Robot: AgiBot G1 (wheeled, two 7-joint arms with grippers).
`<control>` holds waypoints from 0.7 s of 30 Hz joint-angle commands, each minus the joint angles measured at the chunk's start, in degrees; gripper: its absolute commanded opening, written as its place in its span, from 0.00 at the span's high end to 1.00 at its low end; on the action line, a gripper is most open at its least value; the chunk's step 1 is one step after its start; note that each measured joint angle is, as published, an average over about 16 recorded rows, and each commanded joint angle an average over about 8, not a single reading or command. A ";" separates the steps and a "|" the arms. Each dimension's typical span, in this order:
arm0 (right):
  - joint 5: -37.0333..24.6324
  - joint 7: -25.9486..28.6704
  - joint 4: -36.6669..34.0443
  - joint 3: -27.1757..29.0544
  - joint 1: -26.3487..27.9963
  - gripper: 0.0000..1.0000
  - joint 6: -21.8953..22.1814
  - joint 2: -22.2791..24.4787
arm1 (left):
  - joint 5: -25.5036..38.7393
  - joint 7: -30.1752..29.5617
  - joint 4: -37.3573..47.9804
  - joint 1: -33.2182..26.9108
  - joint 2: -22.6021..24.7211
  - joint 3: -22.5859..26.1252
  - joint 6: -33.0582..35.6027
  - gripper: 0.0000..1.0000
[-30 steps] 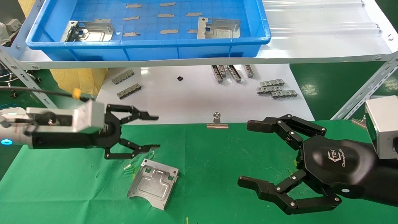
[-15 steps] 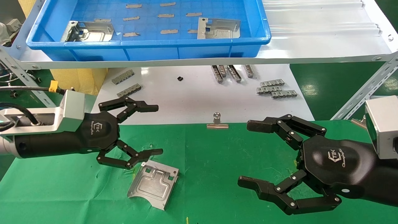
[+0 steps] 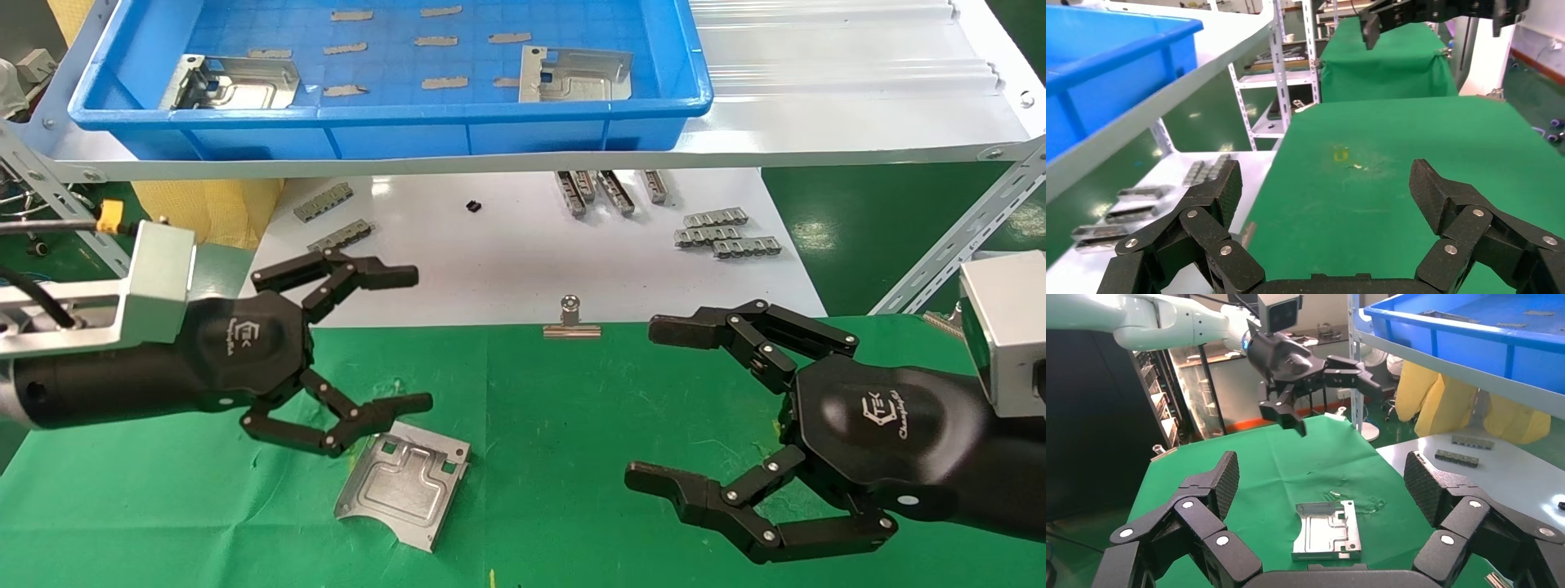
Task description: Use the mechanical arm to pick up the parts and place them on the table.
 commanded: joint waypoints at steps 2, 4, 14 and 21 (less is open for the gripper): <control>0.00 0.00 0.00 0.00 0.00 0.00 0.00 0.00 | 0.40 -1.89 -2.36 1.55 -0.69 -2.11 -0.30 0.00; 0.00 0.00 0.00 0.00 0.00 0.00 0.00 0.00 | 0.67 -3.19 -3.97 2.60 -1.16 -3.55 -0.51 0.00; 0.00 0.00 0.00 0.00 0.00 0.00 0.00 0.00 | 2.02 -9.58 -11.94 7.83 -3.48 -10.67 -1.53 0.00; 0.00 0.00 0.00 0.00 0.00 0.00 0.00 0.00 | 2.96 -14.07 -17.52 11.49 -5.10 -15.66 -2.24 0.00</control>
